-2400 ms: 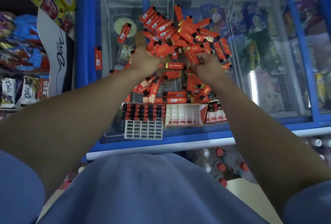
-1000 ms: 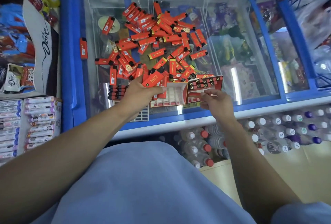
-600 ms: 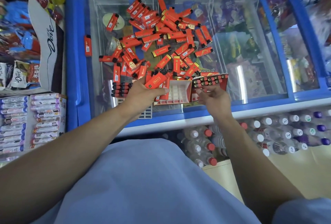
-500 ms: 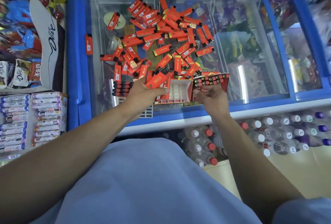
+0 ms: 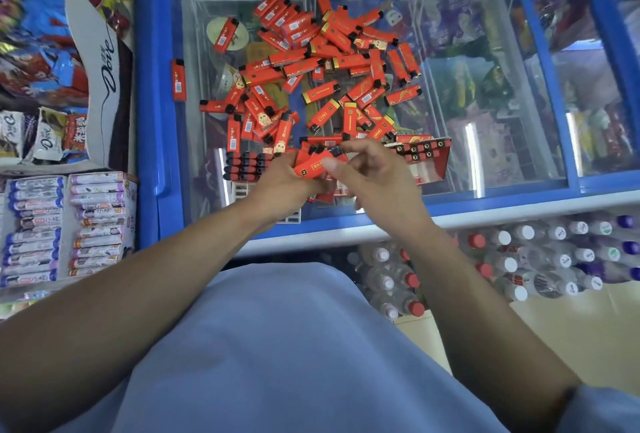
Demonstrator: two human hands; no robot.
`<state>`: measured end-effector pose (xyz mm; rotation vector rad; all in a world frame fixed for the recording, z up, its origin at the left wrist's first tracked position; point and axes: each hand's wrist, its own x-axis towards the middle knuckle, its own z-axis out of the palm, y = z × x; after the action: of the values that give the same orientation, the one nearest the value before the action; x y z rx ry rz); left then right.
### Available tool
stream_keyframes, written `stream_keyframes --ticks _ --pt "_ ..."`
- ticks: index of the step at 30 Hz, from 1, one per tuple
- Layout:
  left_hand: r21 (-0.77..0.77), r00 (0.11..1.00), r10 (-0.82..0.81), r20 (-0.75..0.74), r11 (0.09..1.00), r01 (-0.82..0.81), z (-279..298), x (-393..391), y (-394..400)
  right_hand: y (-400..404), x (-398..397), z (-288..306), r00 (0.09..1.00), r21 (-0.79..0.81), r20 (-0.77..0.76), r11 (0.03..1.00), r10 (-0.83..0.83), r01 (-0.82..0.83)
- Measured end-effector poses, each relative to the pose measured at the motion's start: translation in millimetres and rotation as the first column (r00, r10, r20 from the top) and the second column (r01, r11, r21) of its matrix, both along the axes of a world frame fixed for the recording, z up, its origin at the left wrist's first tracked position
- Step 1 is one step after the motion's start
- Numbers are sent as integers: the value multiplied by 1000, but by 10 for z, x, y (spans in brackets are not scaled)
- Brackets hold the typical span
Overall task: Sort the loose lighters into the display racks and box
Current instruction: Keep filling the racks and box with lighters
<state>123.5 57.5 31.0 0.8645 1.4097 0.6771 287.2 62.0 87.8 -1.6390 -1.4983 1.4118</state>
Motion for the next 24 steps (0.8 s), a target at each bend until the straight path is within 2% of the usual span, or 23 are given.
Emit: stream_keyframes --ticks 3,6,7,9,11,13,15,19,24 --pt "1 999 -47 14 999 47 23 37 -9 7 -17 -36 1000 15 22 1000 -3 3" --pt "-23 996 -86 -34 996 85 3 30 1 75 248 15 978 14 -123 985 -171 174" --pt "-39 996 -86 -27 996 85 -6 29 3 125 403 33 967 15 -131 974 -220 224" --pt "-78 998 -57 22 995 59 -29 35 10 254 818 23 969 6 -45 970 -243 244" --pt "-103 997 -42 65 994 48 -40 53 11 372 1184 -49 973 3 163 987 -160 162" --pt "-112 995 -33 91 993 43 -40 68 19 420 1386 -170 915 28 399 999 -54 46" --pt "-130 994 -20 110 991 34 -35 81 29 424 1405 -309 830 83 558 994 12 -70" --pt "-146 994 -2 113 989 18 -7 112 34 413 1328 -562 774 123 630 977 59 -174" --pt "-159 992 8 124 987 12 -12 112 27 419 1302 -696 777 241 628 939 41 -245"
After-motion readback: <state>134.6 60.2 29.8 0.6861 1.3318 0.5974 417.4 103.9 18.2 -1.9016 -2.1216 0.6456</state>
